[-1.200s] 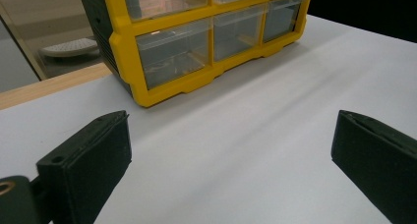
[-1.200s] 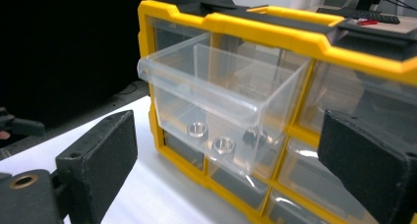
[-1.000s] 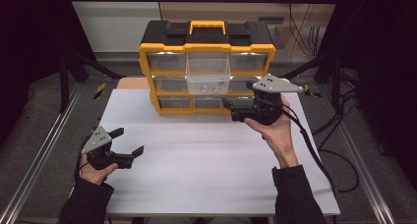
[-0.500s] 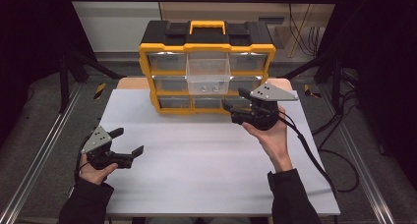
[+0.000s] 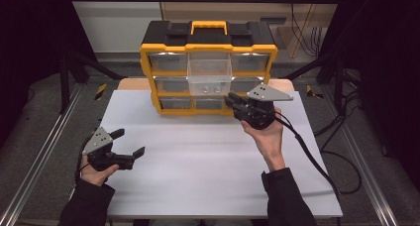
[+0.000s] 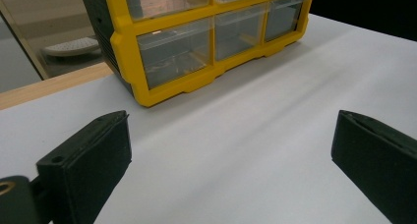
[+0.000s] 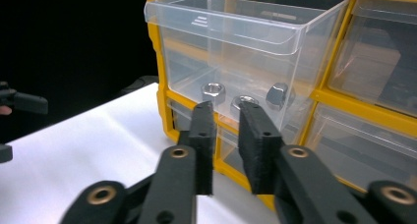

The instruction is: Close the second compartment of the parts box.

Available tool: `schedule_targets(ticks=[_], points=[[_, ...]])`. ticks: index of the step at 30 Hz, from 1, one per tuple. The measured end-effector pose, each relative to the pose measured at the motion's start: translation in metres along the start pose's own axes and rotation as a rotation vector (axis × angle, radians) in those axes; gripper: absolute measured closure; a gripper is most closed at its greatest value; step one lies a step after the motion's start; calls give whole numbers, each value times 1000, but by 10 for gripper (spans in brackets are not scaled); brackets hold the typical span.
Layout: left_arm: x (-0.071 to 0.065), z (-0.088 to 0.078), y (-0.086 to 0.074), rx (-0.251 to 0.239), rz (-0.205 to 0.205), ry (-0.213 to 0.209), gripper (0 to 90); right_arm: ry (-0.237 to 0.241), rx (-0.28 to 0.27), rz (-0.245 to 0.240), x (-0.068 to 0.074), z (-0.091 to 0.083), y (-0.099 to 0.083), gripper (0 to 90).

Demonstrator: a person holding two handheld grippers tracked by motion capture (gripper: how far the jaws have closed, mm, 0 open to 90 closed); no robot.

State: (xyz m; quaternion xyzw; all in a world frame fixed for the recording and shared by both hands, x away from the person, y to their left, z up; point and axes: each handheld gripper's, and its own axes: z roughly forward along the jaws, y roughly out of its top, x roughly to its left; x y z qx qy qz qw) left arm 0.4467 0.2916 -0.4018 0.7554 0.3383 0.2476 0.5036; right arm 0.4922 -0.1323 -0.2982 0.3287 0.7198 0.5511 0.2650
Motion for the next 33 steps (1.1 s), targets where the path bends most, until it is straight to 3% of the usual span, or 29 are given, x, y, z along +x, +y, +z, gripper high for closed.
schedule_targets(ticks=[7, 26, 33], points=[[0, 1, -1, 3, -4, 0, 10, -26, -15, 21, -5, 6, 1, 897], [1, -1, -1, -2, -4, -1, 10, -72, -10, -12, -7, 35, 10, 900], [0, 0, -1, -2, -1, -3, 10, -56, -14, -23, -6, 37, 11, 900]])
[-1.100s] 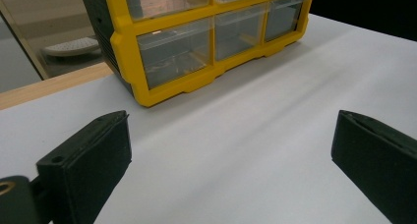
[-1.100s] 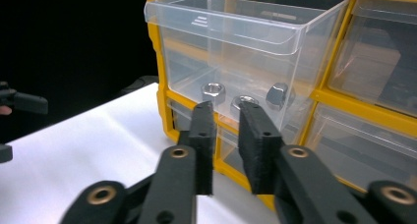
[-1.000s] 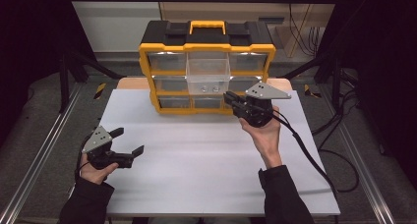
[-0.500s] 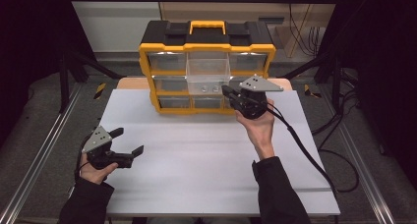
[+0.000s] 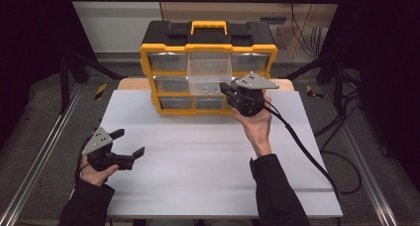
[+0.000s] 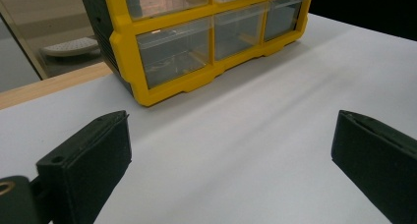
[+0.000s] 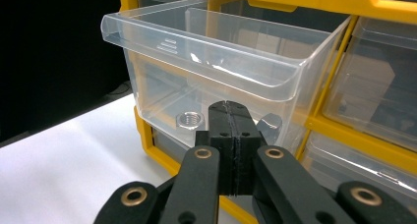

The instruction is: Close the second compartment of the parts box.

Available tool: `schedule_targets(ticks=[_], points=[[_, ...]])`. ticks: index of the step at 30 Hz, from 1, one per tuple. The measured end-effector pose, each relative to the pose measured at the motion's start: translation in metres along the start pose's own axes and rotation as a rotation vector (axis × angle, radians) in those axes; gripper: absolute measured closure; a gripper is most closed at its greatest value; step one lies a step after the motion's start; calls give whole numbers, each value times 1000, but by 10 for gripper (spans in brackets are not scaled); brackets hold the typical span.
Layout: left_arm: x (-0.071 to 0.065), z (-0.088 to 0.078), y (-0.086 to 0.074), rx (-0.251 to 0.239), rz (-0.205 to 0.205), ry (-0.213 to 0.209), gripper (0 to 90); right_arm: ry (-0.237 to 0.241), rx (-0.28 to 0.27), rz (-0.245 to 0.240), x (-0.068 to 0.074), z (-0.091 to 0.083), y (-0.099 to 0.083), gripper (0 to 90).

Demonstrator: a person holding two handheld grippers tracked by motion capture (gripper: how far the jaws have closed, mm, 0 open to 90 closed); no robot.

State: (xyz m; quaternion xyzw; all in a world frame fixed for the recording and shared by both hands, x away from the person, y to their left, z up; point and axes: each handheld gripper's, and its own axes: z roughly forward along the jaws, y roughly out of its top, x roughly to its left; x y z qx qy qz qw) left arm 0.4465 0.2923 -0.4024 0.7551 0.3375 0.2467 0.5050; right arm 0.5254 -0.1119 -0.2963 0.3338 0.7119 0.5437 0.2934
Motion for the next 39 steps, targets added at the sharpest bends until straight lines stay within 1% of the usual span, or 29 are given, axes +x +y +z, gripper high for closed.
schedule_targets(ticks=[2, 3, 19, 21, 23, 24, 27, 28, 39], points=[[0, 0, 0, -1, 1, 0, 10, 1, 2, -3, 0, 0, 1, 900], [0, 0, 0, -1, 0, 0, 10, 2, 4, -13, 0, 0, 2, 900], [0, 0, 0, -2, 2, 0, 10, 24, -5, -21, 2, 6, 11, 900], [0, 0, 0, -2, 3, -1, 10, 21, -5, -18, 3, 8, 12, 900], [0, 0, 0, -2, 2, 0, 9, 18, -5, -28, 3, 10, 12, 900], [0, 0, 0, -3, 2, 0, 10, 17, -5, -20, 3, 12, 13, 900], [0, -1, 1, -6, -1, 1, 10, 15, -4, -26, 3, 16, 14, 900], [0, -1, 1, -7, -1, 1, 10, 11, -2, -17, 3, 17, 14, 900], [0, -1, 0, -4, 0, 2, 10, 7, -2, -14, -3, 28, 15, 900]])
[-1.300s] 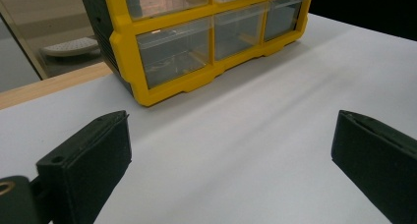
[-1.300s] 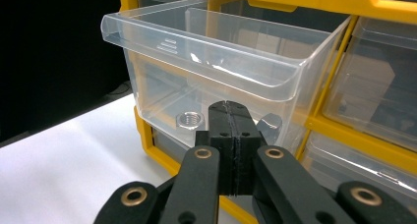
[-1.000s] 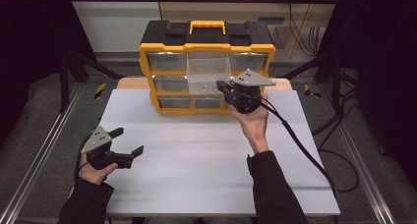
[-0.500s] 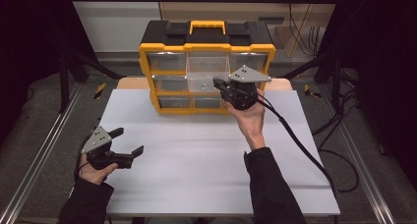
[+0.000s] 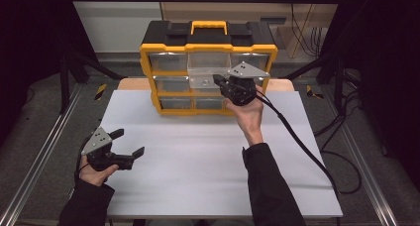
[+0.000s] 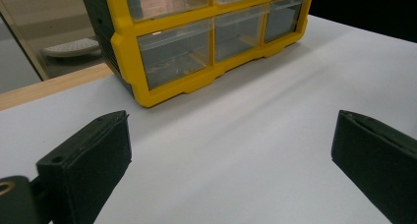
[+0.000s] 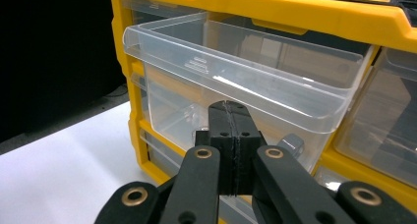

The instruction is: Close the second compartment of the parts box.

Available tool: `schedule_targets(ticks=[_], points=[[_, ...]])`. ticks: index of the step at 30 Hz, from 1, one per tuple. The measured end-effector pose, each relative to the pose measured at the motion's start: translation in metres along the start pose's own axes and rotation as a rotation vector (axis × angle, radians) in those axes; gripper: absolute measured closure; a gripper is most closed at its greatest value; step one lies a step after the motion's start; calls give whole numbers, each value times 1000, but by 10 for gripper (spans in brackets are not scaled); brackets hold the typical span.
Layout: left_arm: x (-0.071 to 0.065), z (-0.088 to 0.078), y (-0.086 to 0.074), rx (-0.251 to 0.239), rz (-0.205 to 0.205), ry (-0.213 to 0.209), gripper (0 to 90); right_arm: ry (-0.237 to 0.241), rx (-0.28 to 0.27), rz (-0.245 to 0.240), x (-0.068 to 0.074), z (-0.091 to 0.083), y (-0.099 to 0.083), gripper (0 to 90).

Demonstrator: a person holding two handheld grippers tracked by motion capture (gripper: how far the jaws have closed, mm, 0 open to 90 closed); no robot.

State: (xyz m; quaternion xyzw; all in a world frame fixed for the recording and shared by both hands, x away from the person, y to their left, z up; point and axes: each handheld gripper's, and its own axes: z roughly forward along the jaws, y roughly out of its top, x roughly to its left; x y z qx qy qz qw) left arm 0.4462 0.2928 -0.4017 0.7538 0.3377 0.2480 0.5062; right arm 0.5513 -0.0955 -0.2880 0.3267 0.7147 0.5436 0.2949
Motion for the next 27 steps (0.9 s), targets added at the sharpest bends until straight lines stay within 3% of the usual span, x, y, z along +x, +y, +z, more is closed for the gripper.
schedule_targets(ticks=[27], points=[[1, 0, 0, -4, -9, -6, 10, -34, -5, 18, -17, 29, 5, 900]])
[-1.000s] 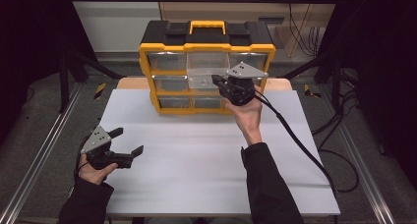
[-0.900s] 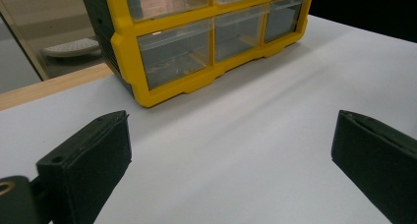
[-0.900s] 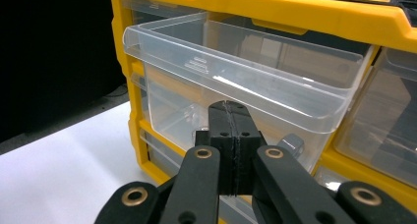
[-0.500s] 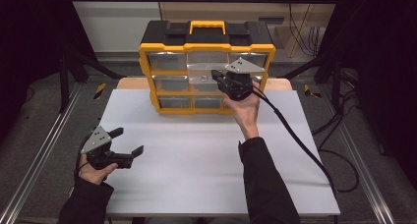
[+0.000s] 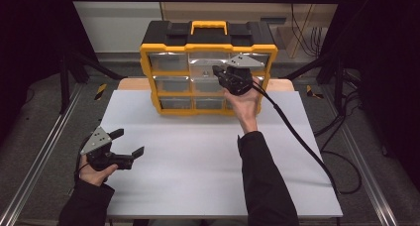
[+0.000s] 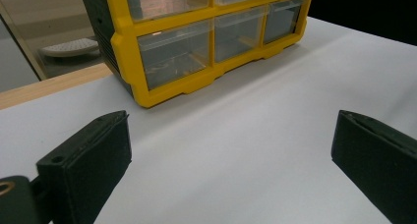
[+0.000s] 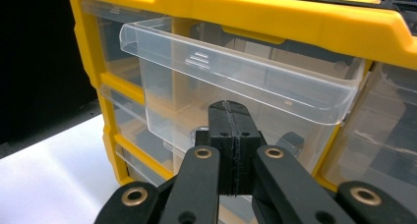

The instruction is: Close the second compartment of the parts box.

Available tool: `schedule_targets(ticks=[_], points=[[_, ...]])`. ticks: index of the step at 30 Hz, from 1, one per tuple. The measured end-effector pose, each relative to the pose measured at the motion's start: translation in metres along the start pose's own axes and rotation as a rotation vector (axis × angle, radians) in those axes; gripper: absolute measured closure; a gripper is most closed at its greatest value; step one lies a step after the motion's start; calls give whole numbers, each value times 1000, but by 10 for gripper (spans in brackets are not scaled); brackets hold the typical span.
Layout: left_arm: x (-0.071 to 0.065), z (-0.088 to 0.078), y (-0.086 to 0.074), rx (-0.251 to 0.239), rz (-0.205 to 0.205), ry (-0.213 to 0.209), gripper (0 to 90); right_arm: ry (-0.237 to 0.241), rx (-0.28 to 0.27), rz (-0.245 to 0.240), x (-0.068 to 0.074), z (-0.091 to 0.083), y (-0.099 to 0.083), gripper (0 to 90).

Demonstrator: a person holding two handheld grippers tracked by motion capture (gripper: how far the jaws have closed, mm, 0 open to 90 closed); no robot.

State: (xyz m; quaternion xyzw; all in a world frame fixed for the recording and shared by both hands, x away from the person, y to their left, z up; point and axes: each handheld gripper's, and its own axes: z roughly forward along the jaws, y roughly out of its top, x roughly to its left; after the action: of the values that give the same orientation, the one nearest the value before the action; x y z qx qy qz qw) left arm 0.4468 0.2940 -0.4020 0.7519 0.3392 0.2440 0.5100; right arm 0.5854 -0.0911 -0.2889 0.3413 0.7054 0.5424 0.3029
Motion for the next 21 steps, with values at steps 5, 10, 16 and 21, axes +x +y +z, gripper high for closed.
schedule_targets(ticks=[5, 10, 16, 21], points=[[0, 0, 0, -2, -1, -1, 10, -8, -5, 4, -3, 4, 0, 900], [0, 0, 0, -2, 0, -1, 10, -13, -5, 1, -5, 8, 0, 900], [0, 0, 0, -2, -1, -1, 10, -19, -7, 3, -8, 13, 0, 900], [1, 0, 0, -3, -3, 0, 10, -26, -5, 5, -9, 16, 0, 900]])
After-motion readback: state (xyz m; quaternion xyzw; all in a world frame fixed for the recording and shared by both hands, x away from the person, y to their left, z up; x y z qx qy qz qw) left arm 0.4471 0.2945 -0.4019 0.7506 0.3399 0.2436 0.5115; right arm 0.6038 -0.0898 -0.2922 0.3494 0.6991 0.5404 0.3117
